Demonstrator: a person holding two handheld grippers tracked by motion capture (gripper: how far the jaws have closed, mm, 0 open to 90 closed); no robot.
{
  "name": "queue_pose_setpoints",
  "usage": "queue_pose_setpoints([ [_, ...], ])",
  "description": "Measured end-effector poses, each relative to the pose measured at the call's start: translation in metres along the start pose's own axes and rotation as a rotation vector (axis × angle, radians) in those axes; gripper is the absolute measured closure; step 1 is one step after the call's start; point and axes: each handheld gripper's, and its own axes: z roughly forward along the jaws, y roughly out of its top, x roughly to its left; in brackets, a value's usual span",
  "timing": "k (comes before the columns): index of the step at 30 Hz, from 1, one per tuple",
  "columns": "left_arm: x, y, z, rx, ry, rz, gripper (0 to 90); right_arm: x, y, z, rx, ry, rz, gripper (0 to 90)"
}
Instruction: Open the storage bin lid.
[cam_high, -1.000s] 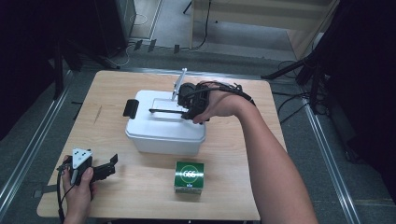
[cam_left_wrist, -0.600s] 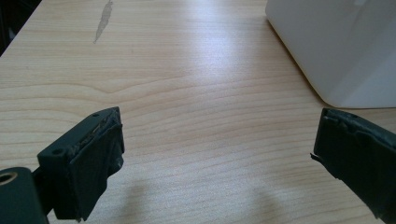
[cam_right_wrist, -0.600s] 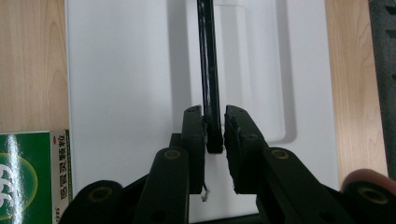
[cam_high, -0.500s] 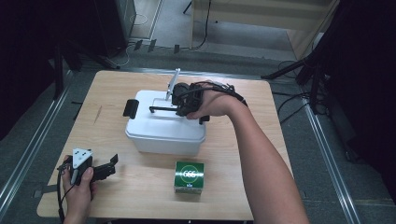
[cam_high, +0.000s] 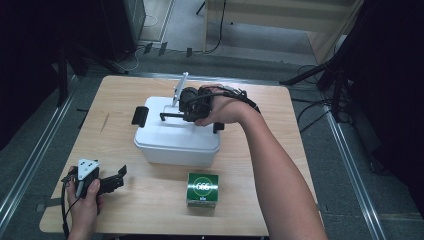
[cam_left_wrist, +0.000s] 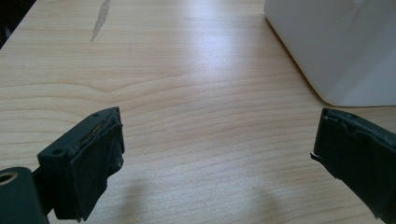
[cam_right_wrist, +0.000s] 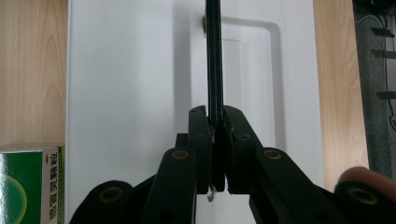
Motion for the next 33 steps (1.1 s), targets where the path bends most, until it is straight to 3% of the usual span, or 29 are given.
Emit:
queue_pose_setpoints([
  [8, 0.0, 0.0, 0.0, 0.004, -0.004, -0.001, 2.5, 0.0, 0.001, 0.001, 0.013, 0.001, 0.003, 84.1],
  [14, 0.001, 0.0, 0.0, 0.005, -0.005, -0.002, 2.5, 0.0, 0.007, -0.001, 0.057, 0.001, -0.034, 85.4],
  [17, 0.001, 0.0, 0.001, 0.005, -0.007, -0.007, 2.6, -0.002, 0.007, -0.002, 0.045, 0.004, -0.045, 85.5],
  [20, 0.001, 0.0, 0.001, 0.003, -0.009, -0.009, 2.6, -0.001, 0.008, -0.006, 0.04, -0.003, -0.044, 85.6],
  [22, 0.001, 0.0, 0.001, 0.007, -0.007, -0.005, 2.6, -0.002, 0.01, -0.009, 0.033, -0.001, -0.071, 85.6],
  [24, 0.001, 0.0, 0.0, 0.007, -0.007, -0.006, 2.6, 0.0, 0.012, -0.015, 0.035, -0.008, -0.058, 85.6],
  [25, 0.001, 0.0, 0.0, 0.007, -0.007, -0.006, 2.6, -0.002, 0.013, -0.017, 0.023, -0.004, -0.082, 85.7],
  [33, 0.001, 0.0, 0.0, 0.007, -0.009, -0.001, 2.6, -0.005, 0.007, -0.04, -0.001, -0.024, -0.069, 85.7],
])
